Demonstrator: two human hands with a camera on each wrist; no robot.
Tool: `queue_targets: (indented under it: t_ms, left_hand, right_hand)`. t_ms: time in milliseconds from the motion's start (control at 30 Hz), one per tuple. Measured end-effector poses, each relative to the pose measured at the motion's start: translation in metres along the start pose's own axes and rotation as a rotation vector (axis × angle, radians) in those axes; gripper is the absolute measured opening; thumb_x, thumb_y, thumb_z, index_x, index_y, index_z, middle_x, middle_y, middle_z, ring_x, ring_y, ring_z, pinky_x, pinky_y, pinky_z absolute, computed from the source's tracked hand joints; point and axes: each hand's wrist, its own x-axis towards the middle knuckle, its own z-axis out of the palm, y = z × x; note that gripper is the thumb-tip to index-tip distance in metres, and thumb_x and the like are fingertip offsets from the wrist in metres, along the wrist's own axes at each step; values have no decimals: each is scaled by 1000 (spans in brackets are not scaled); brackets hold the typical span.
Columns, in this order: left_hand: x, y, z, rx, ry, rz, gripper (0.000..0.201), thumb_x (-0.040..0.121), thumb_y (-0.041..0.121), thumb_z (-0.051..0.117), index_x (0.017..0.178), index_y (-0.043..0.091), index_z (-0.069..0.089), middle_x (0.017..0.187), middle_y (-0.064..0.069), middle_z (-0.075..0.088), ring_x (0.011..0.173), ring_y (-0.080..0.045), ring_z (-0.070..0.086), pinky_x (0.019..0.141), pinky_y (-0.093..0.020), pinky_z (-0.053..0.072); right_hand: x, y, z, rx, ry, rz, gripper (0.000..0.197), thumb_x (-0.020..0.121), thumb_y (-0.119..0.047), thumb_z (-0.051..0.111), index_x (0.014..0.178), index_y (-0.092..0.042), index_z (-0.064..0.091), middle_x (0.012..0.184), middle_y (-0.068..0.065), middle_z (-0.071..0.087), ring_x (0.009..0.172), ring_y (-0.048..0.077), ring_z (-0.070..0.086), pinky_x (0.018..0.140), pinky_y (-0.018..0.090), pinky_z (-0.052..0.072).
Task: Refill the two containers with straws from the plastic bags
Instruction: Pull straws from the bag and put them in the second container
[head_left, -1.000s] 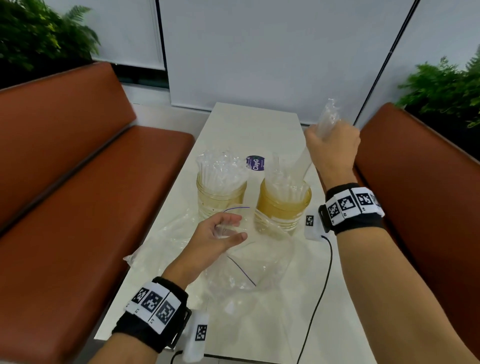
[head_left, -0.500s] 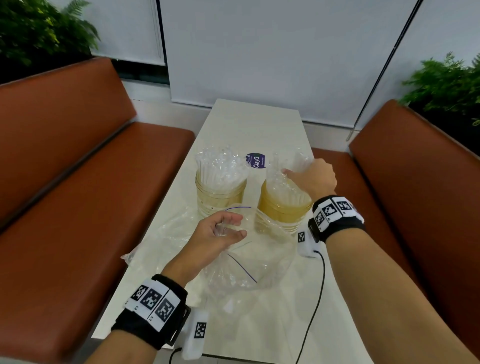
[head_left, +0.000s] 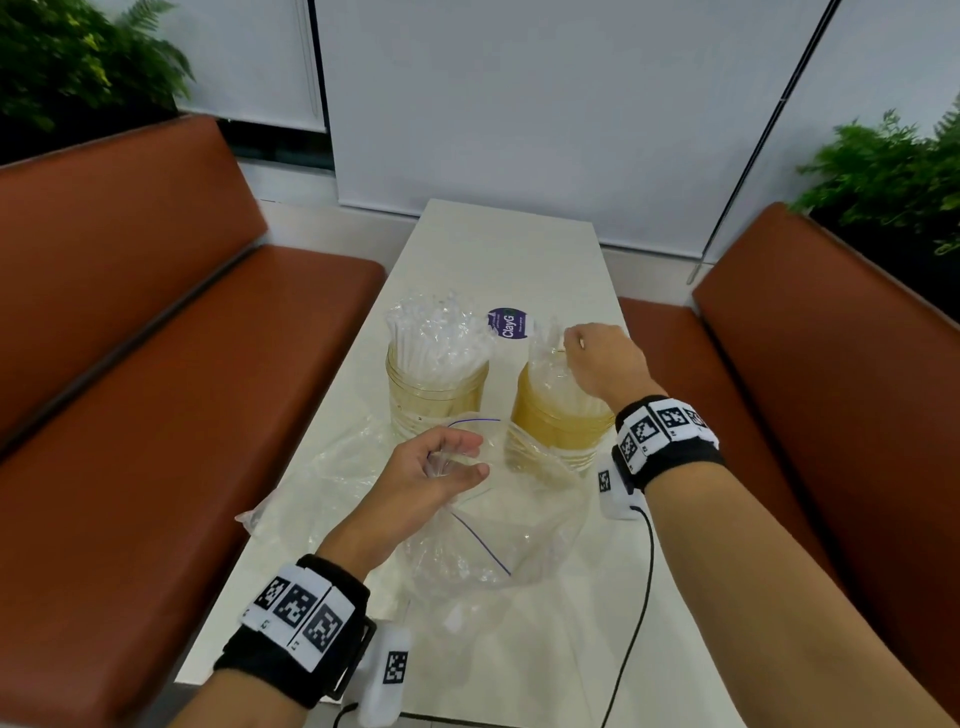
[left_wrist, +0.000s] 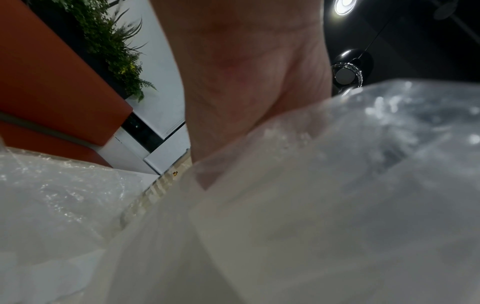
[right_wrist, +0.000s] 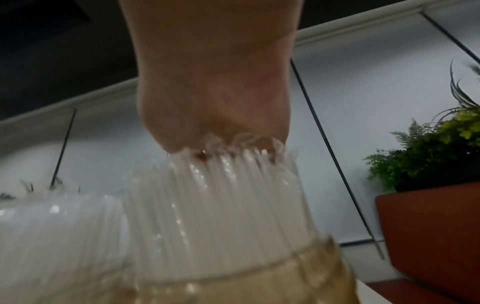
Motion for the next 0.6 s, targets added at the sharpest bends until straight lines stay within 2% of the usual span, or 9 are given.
queue_targets:
  t_ms: [33,100,167,233,267,367,467,533,600]
  left_hand:
    - [0,0,0,1,-2,-5,26,85,23,80,110,26,73,114,12,72,108,-9,68,89,-33,58]
    - [0,1,1,3,-2,-11,26,85,23,79,110,26,73,114,11,72,108,-8,68,88,-34,59]
    - [0,2,1,8,-1,-14,26,86,21,79,110,26,73,114,11,72,107,-8,68,87,-36,59]
    - [0,4,0,28,-14,-19,27,87,16,77,112,27,72,113,14,72,106,-8,68,88,-36,58]
    - [0,4,0,42,-25,-20,31,88,11,75,113,28,71,114,15,72,106,-7,68,89,-35,58]
    - [-1,5,-2,71,-50,-11,53,85,-8,63,121,31,67,121,15,70,109,-10,68,89,-33,56]
    - [-3,7,-1,79,-64,6,71,81,-15,54,132,33,60,127,17,66,112,-8,66,79,-25,55]
    - [-2,9,2,59,-63,9,75,79,-14,52,138,32,56,131,17,64,115,-7,65,75,-21,53]
    - [-1,11,4,7,-57,9,79,70,-3,51,142,28,55,134,14,63,118,-9,63,85,-25,54]
  right_hand:
    - [1,-2,-3,-8,77,-18,43,106,-38,31,111,-17,68,118,10,67,108,31,62,91,40,50]
    - [3,-8,-7,1,209,-143,49,106,-45,33,145,-19,50,148,8,52,136,28,47,112,47,38]
    - [0,-16,-3,-99,56,-256,52,108,-42,29,154,-18,37,160,4,37,149,23,30,122,48,20]
    - [-6,-18,6,-220,-146,-245,49,110,-36,24,152,-17,39,159,3,39,149,22,28,124,47,11]
    - [-7,-16,7,-220,-154,-219,48,109,-36,24,150,-17,42,156,4,43,147,24,32,123,48,12]
    - [-13,-20,-7,-131,97,-207,42,105,-43,37,136,-26,60,143,7,56,134,30,48,115,50,31]
    - [-29,-45,-35,59,202,-227,33,96,-39,53,89,-16,75,92,7,72,83,24,66,77,40,56]
    - [-50,-69,-52,158,-65,-230,33,91,-30,57,73,-7,73,69,11,71,58,20,65,63,38,60]
    - [-73,-91,-53,54,-498,-188,25,91,-25,61,76,-10,73,69,6,74,57,17,71,67,35,63]
